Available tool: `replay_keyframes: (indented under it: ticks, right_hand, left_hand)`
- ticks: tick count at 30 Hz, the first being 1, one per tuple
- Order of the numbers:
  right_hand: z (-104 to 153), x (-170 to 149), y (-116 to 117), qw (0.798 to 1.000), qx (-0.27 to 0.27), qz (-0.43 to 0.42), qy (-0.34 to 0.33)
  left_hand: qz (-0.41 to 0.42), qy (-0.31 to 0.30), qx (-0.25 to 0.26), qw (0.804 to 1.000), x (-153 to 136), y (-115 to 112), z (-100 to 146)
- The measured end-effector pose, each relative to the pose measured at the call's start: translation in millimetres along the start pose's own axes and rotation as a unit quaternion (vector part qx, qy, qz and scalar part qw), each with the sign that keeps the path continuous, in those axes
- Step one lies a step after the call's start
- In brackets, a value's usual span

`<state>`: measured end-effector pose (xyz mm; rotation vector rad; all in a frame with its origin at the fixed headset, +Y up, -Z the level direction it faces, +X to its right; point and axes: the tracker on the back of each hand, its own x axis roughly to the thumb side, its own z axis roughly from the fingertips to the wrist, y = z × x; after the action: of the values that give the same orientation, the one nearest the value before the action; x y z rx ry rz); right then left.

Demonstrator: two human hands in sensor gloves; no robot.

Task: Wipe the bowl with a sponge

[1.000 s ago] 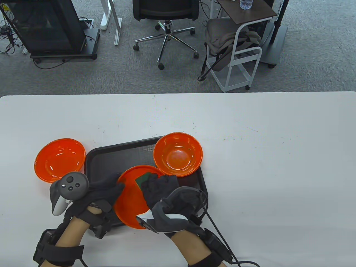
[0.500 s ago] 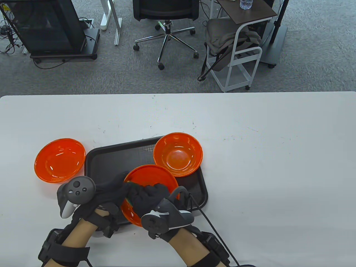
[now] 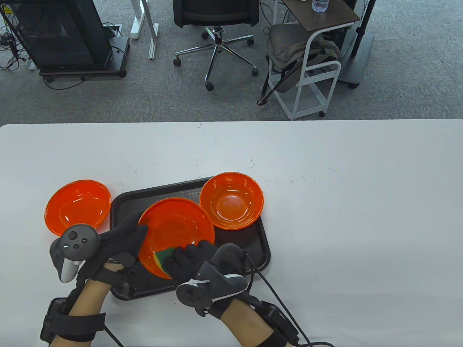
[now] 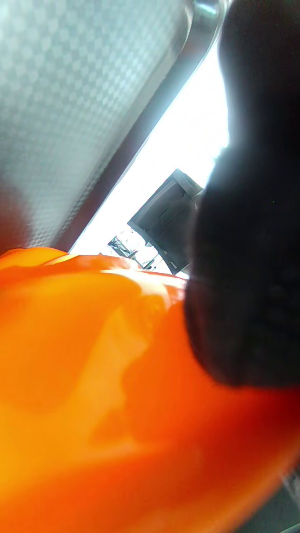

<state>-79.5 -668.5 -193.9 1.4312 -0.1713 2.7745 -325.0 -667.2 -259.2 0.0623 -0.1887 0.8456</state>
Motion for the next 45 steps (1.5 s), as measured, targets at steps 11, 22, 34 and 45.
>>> replay_keyframes:
  ticks: [11,22,34,45]
  right_hand:
    - [11,-12,-15,0.991,-0.011,0.119,0.063]
    - [27,-31,-27,0.978,-0.113,0.129,0.12]
    - [53,-62,-32,0.95,-0.236,-0.063,0.194]
    - [56,-72,-23,0.924,-0.266,-0.221,0.161]
  left_hand:
    - [0.044,0.024,0.004,0.999,-13,8,-1]
    - [0.084,0.025,0.009,0.996,-19,10,-2]
    - [0.13,0.053,0.019,0.99,-31,15,-2]
    - [0.192,0.048,0.001,0.98,-33,10,-4]
